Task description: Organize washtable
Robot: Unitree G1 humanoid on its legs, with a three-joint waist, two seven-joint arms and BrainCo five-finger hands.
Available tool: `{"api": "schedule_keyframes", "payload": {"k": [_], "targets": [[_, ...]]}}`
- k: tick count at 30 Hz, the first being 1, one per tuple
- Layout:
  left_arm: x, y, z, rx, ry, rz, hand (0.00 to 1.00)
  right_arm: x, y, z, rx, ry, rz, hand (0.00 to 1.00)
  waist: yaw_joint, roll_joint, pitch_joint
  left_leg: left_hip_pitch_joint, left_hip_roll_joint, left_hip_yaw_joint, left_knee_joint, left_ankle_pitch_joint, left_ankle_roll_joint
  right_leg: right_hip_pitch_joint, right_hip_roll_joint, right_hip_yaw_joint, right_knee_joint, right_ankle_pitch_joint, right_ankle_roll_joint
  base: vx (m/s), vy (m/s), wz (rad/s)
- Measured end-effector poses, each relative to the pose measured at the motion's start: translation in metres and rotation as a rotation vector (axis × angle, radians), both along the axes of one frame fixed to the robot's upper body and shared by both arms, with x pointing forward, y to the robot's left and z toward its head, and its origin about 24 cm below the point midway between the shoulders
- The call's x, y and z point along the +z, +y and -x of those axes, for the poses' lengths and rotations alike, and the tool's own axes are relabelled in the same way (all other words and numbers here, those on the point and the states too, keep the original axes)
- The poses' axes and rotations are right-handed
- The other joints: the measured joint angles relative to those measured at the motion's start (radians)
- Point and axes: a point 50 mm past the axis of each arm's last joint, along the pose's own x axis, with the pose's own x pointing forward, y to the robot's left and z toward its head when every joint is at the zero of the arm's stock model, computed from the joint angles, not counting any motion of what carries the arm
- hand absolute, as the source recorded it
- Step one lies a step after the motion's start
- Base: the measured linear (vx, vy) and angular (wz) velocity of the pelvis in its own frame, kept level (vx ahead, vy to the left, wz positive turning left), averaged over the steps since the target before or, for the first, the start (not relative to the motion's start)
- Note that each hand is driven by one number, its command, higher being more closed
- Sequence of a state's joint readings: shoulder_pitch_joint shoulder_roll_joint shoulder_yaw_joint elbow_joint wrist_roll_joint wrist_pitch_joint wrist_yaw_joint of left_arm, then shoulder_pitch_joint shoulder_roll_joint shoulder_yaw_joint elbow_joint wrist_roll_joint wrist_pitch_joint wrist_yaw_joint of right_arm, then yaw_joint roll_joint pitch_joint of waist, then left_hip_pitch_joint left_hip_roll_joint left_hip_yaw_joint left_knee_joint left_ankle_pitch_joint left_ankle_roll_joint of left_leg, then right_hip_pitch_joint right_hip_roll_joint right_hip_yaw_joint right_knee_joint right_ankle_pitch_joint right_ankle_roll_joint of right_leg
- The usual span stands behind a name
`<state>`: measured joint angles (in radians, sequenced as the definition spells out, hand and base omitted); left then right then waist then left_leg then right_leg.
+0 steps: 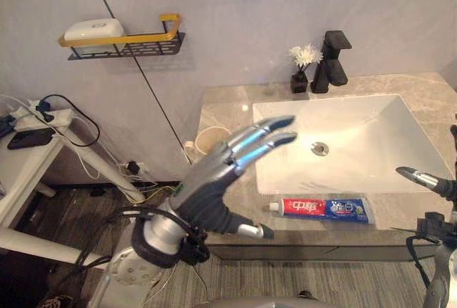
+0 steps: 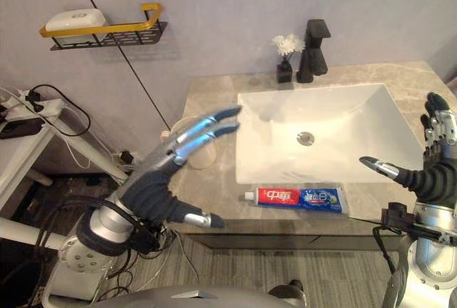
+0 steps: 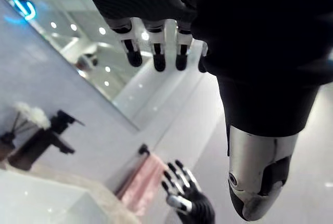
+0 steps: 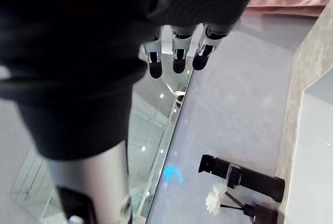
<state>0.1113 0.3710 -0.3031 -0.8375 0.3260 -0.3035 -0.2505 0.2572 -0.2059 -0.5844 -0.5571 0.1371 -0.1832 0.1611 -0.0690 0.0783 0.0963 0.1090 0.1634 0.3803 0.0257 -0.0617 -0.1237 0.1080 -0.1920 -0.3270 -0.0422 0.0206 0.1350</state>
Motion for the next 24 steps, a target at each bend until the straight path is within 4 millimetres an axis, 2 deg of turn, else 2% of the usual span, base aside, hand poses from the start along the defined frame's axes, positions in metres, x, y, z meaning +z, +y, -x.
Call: {"api": "schedule_keyframes", "payload": {"k": [6,11,17,24], "targets": [[-0.002,-0.027,0.005,-0.161,-0.004,-0.058,0.0,0.012,0.003,-0.007,0.03,-0.049,0.034,0.0,-0.005,0.001,0.0,-0.01,0.0,-0.004,0.004,0.001,0.0,-0.003,0.0,0.0,0.001,0.0,0.0,0.0,0.0,0.01],[-0.019,-0.058,-0.006,-0.267,0.066,-0.127,0.0,0.028,0.01,-0.019,0.085,-0.118,0.068,0.0,-0.006,0.002,-0.001,-0.023,0.001,-0.005,0.012,0.002,0.001,-0.025,0.0,0.005,0.016,0.0,-0.001,0.0,0.0,0.0],[-0.038,-0.079,-0.023,-0.248,0.114,-0.22,0.0,0.031,0.011,-0.021,0.09,-0.134,0.07,0.0,-0.011,0.0,0.001,-0.03,0.002,-0.002,0.015,0.002,0.001,-0.037,-0.001,0.011,0.023,0.0,-0.001,0.0,0.001,-0.01],[-0.054,-0.092,-0.038,-0.208,0.143,-0.304,0.0,0.027,0.008,-0.02,0.086,-0.083,0.066,0.0,-0.03,-0.003,0.002,-0.044,0.005,0.011,0.017,0.002,0.001,-0.052,0.0,0.021,0.028,-0.002,-0.005,-0.01,0.0,-0.03]]}}
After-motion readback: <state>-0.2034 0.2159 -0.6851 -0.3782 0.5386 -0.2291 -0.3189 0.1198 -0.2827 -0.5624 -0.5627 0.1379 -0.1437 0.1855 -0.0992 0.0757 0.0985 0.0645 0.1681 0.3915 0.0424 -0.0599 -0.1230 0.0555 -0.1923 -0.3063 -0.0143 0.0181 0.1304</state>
